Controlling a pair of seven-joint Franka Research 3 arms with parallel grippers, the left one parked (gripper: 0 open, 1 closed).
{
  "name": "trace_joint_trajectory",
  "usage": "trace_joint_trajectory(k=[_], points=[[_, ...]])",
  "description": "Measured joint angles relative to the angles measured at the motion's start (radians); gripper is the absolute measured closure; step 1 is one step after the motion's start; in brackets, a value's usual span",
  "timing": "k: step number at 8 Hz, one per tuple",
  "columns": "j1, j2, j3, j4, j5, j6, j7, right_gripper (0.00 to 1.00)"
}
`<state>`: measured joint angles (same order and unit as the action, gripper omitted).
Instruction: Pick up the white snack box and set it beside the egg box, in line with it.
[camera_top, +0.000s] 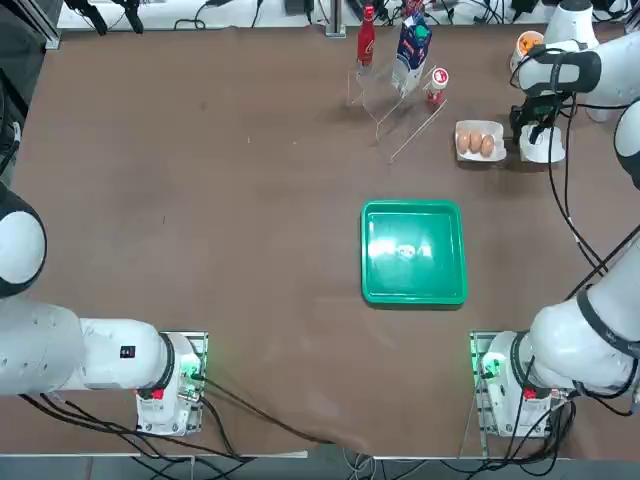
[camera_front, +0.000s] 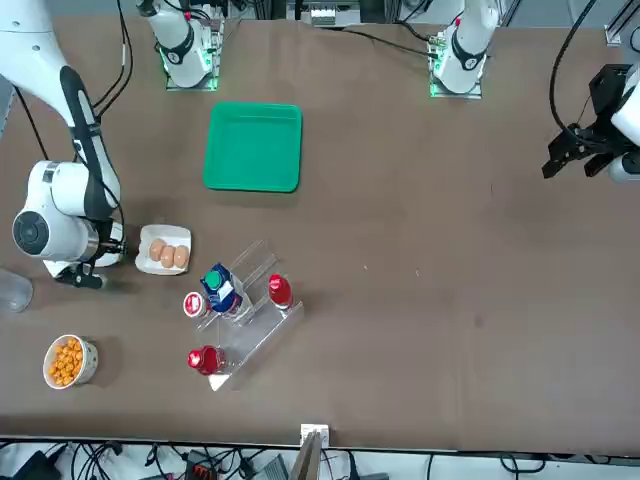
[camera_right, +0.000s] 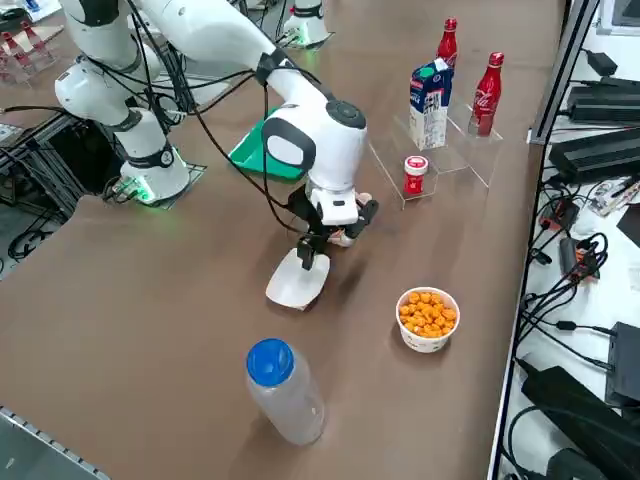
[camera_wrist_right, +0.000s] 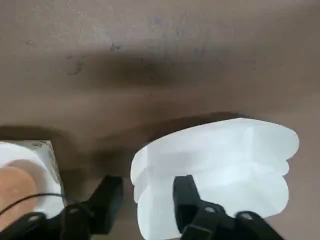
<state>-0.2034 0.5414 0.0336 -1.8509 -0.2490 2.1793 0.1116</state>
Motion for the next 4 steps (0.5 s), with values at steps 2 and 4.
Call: trace_joint_trajectory(k=[2,4], points=[[-0.003,-0.016,-0.002,0.012,-0.001,0.000,0.000,0.00],[-0.005,-0.110,0.006,0.044,0.018,-0.048,0.000,0.00]])
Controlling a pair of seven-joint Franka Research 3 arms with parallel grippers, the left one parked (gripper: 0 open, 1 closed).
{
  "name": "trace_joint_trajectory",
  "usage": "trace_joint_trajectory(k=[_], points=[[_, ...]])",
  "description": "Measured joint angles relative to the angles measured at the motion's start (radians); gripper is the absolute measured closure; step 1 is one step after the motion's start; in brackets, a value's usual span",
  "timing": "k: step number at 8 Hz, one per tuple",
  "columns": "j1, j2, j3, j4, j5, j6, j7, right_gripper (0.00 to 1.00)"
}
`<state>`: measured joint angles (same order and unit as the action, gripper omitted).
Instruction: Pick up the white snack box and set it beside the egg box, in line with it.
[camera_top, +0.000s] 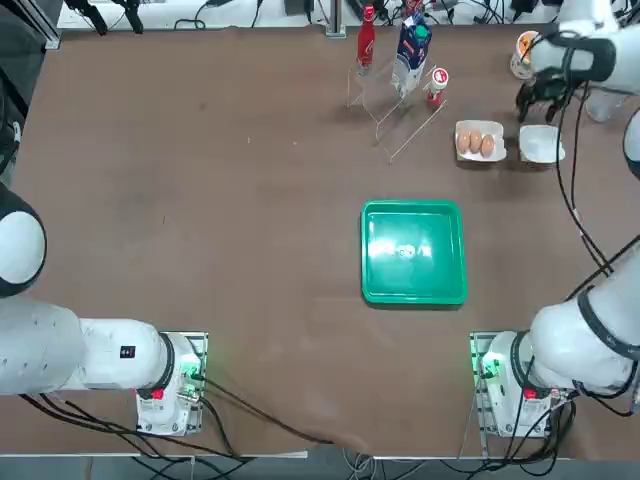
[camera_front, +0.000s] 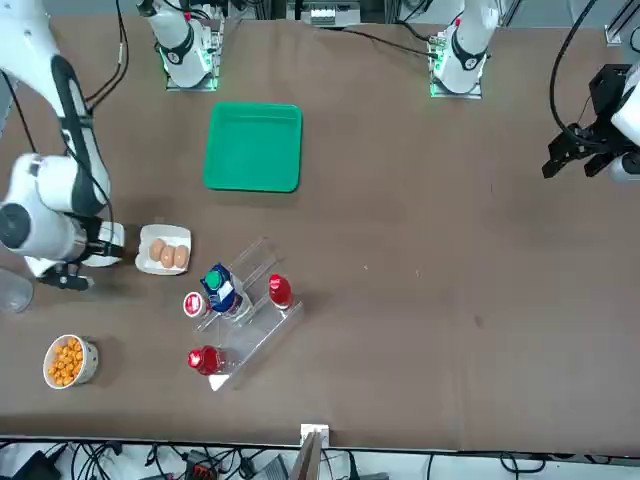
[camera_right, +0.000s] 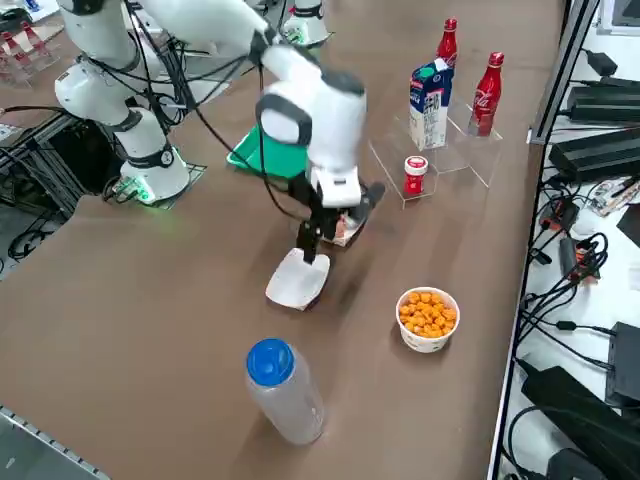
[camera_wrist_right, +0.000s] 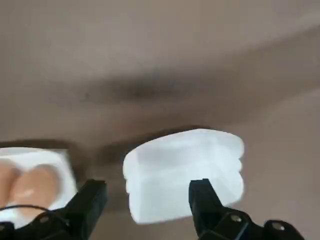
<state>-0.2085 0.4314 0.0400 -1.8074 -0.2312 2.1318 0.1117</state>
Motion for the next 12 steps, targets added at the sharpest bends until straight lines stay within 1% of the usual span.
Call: trace_joint_trajectory(k=[1,2,3,4,6,7,8,9,10,11,12], points=[[0.002,-0.064,0.024,0.032,0.058,-0.065,0.001,0.00],[0.007,-0.115,0.047,0.092,0.134,-0.171,0.002,0.00],[0.011,-0.143,0.057,0.179,0.201,-0.309,0.002,0.00],[0.012,-0.153,0.059,0.274,0.248,-0.447,0.001,0.00],[0.011,-0.154,0.063,0.428,0.273,-0.687,-0.029,0.00],[0.012,-0.154,0.068,0.496,0.273,-0.780,-0.082,0.00],[0.014,-0.155,0.072,0.551,0.273,-0.847,-0.141,0.00],[0.024,-0.161,0.074,0.581,0.270,-0.874,-0.179,0.00],[0.067,-0.183,0.051,0.579,0.262,-0.865,-0.186,0.00],[0.147,-0.224,-0.020,0.535,0.258,-0.813,-0.187,0.00],[0.240,-0.290,-0.102,0.422,0.256,-0.691,-0.187,0.00]])
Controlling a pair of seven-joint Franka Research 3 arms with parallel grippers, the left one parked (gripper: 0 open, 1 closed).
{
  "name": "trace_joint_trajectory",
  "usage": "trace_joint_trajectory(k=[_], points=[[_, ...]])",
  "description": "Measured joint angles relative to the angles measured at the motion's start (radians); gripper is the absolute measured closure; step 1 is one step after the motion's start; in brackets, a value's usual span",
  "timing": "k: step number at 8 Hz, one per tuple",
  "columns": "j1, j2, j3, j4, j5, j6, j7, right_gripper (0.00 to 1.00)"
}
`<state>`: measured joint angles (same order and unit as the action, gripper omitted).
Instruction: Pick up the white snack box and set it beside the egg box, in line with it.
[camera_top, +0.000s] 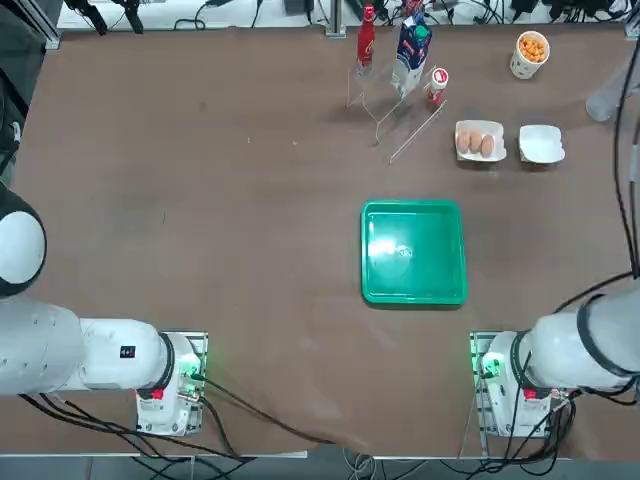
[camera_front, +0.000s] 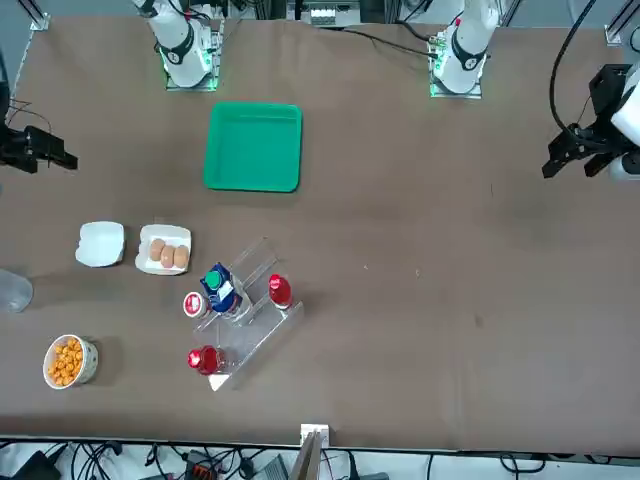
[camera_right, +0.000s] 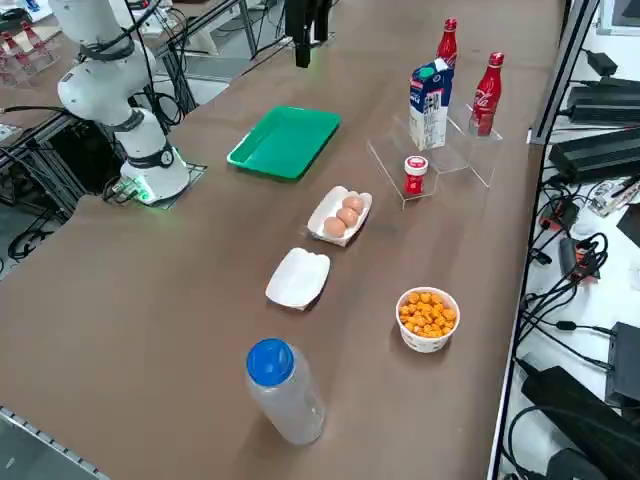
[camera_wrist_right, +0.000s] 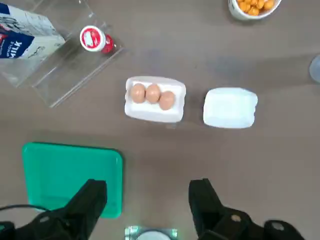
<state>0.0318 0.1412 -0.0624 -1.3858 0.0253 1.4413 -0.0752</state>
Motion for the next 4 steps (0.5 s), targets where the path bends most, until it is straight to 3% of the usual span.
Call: trace_joint_trajectory(k=[1,2,4], points=[[0.050,-0.077,-0.038,-0.142,-0.009,0.117,0.000,0.00],[0.057,-0.145,-0.043,-0.248,-0.019,0.163,0.013,0.00],[0.055,-0.213,-0.030,-0.327,-0.054,0.171,0.045,0.00]])
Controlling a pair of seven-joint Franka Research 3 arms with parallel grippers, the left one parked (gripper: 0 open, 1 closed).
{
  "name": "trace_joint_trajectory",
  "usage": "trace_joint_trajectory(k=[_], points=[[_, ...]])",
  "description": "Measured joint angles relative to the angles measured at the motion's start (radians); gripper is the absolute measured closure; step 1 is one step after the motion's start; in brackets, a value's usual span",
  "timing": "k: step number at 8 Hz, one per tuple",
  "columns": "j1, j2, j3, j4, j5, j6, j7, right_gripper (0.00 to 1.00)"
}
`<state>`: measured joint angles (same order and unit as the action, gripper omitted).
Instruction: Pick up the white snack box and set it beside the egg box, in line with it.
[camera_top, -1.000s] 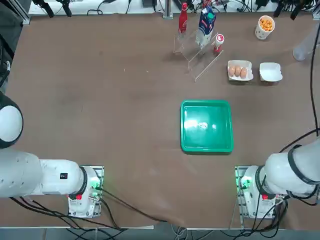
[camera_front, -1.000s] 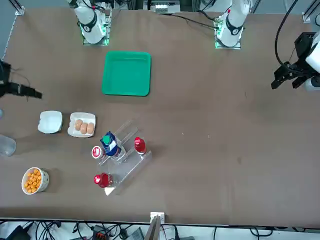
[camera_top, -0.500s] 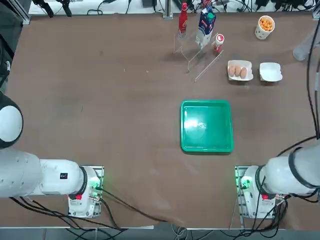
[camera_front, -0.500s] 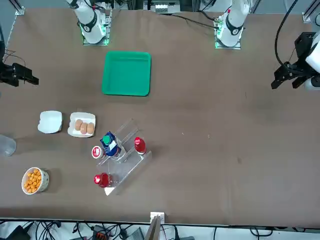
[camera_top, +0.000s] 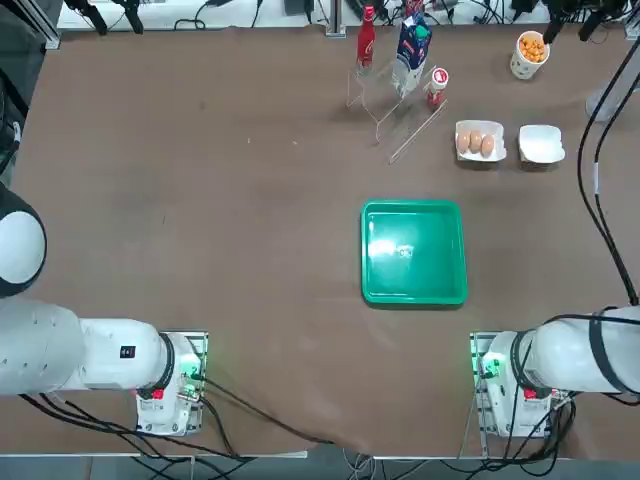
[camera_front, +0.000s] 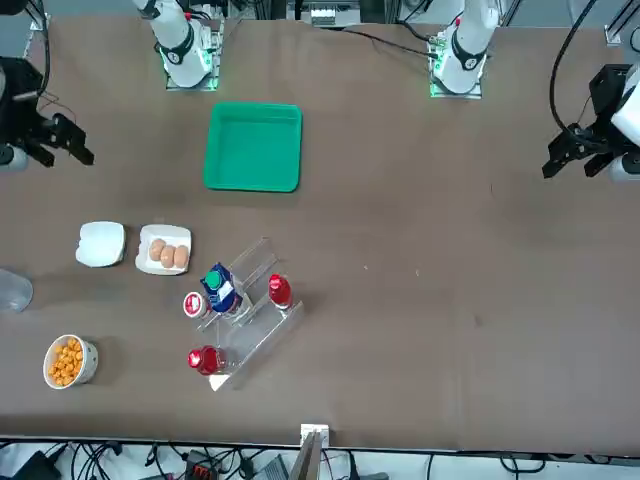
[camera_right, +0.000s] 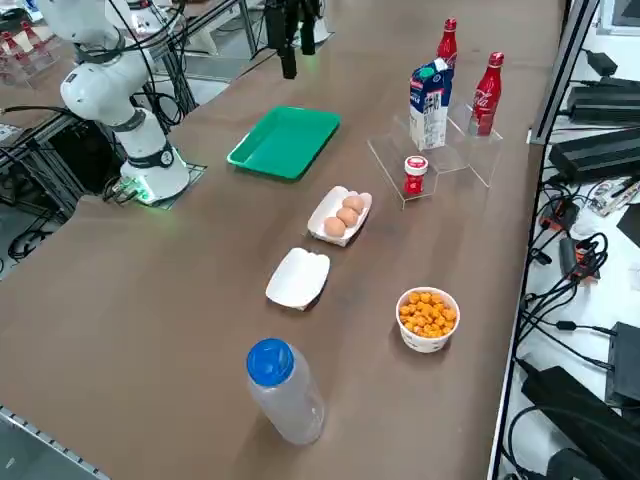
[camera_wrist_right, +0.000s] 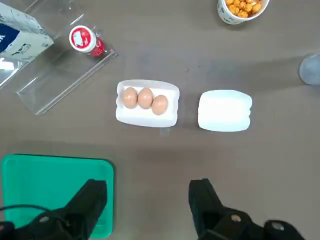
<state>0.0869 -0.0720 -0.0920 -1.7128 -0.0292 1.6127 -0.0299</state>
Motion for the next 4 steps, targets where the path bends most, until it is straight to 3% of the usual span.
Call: trace_joint_trajectory(k=[4], points=[[-0.004,0.015,0.007,-0.005,-0.002,0.000,0.003,0.00]])
